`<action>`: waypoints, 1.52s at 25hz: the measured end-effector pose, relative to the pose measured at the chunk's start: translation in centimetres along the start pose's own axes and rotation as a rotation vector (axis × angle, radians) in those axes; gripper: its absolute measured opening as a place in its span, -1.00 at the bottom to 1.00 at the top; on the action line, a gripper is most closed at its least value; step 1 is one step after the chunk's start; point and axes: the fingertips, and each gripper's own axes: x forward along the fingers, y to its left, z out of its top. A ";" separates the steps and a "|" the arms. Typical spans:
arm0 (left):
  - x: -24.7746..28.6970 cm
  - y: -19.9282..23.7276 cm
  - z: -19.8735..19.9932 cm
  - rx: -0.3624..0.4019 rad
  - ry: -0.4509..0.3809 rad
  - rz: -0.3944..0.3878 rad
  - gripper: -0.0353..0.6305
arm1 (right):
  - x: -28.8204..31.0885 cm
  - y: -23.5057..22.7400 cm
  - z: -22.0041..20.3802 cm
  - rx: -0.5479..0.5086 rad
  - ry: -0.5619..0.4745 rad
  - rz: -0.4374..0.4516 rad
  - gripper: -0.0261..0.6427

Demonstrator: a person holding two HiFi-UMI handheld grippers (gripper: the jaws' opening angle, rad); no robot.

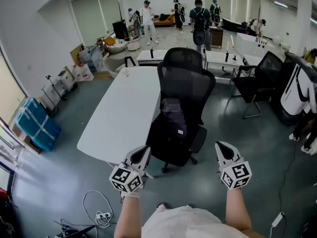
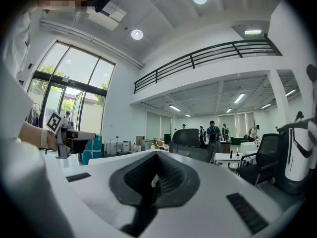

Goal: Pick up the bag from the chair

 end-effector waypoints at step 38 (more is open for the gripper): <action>2.2 -2.4 -0.4 -0.014 -0.007 -0.023 -0.82 | -0.5 -2.5 -1.1 0.036 -0.010 0.025 -0.87</action>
